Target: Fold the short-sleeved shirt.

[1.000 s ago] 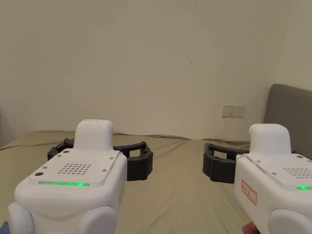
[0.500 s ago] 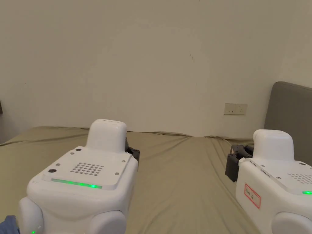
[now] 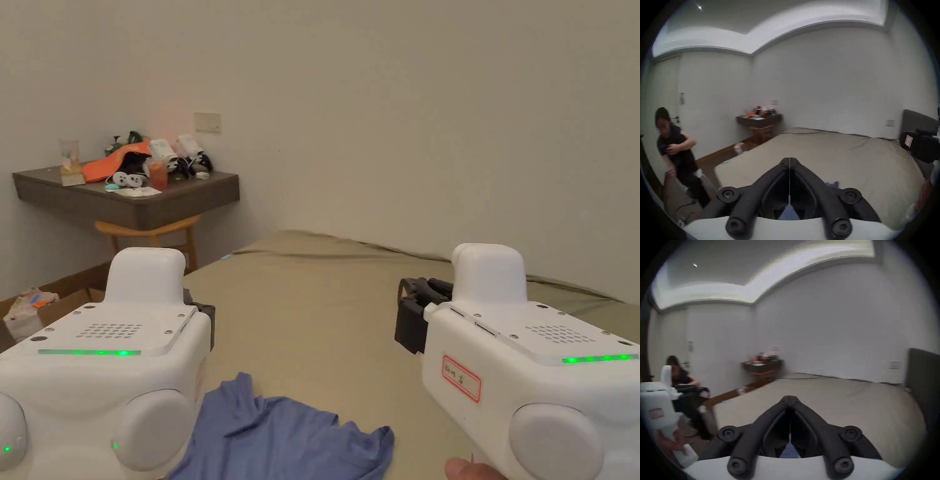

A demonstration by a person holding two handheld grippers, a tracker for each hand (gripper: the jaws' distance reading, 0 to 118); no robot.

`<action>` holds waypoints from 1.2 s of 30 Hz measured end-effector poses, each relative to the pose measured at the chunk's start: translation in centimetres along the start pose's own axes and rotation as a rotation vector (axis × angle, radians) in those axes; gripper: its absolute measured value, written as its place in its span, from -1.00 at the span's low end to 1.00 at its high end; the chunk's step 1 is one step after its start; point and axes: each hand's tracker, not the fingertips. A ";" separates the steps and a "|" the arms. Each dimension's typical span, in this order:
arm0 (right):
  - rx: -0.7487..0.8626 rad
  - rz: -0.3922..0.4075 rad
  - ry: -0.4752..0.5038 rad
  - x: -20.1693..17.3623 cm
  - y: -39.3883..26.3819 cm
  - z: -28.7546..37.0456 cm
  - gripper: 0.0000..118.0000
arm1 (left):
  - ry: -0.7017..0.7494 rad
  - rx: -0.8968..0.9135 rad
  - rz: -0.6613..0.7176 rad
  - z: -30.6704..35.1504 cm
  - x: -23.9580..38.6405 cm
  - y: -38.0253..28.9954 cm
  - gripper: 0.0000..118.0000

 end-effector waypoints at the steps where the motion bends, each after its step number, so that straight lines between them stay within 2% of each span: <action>1: -0.004 -0.001 0.028 -0.9 -0.1 -0.5 -0.95 | 0.014 -0.002 -0.008 0.0 -0.6 0.0 -1.00; 5: -0.002 0.019 0.001 -0.5 -1.0 -1.0 -0.95 | -0.053 0.001 -0.005 -1.3 -0.1 0.2 -1.00; 10: -0.053 0.016 -0.149 4.8 -2.2 0.6 -0.95 | -0.276 -0.074 -0.043 -6.3 5.6 -2.4 -1.00; 14: -0.113 -0.005 -0.254 9.0 -3.8 2.5 -0.95 | -0.407 -0.274 -0.139 -13.5 11.9 -8.0 -1.00; 17: -0.169 -0.007 -0.319 11.6 -5.1 3.6 -0.95 | -0.462 -0.445 -0.179 -18.9 15.8 -13.7 -1.00; 20: -0.213 -0.029 -0.347 13.6 -6.3 4.2 -0.95 | -0.432 -0.528 -0.220 -21.8 18.1 -18.3 -1.00; 21: -0.227 -0.037 -0.359 14.2 -6.6 4.2 -0.95 | -0.416 -0.539 -0.233 -22.6 18.7 -19.4 -0.94; 22: -0.235 -0.041 -0.363 14.7 -6.9 4.3 -0.95 | -0.410 -0.536 -0.224 -23.1 19.0 -20.3 -0.56; 23: -0.244 -0.044 -0.371 15.2 -7.3 4.3 -0.95 | -0.387 -0.544 -0.206 -23.9 19.3 -21.2 0.61; 24: -0.252 -0.044 -0.377 15.4 -7.6 4.2 -0.95 | -0.342 -0.563 -0.229 -24.6 19.5 -22.1 1.00; 25: -0.260 -0.045 -0.386 15.7 -7.9 4.2 -0.95 | -0.327 -0.654 -0.260 -25.9 20.0 -23.4 1.00; 30: -0.293 -0.075 -0.364 16.6 -8.9 3.9 -0.95 | -0.365 -0.779 -0.334 -28.5 21.5 -28.2 1.00; 32: -0.298 -0.079 -0.362 16.6 -9.2 3.7 -0.95 | -0.335 -0.797 -0.343 -29.0 21.8 -29.5 1.00; 33: -0.298 -0.081 -0.361 16.7 -9.3 3.8 -0.95 | -0.358 -0.789 -0.302 -29.0 21.3 -29.4 0.98; 35: -0.300 -0.085 -0.360 16.7 -9.3 3.9 -0.95 | -0.336 -0.783 -0.191 -28.8 20.3 -28.2 0.18; 36: -0.301 -0.094 -0.357 16.8 -9.3 4.2 -0.95 | -0.371 -0.754 -0.093 -28.0 19.2 -27.1 -0.08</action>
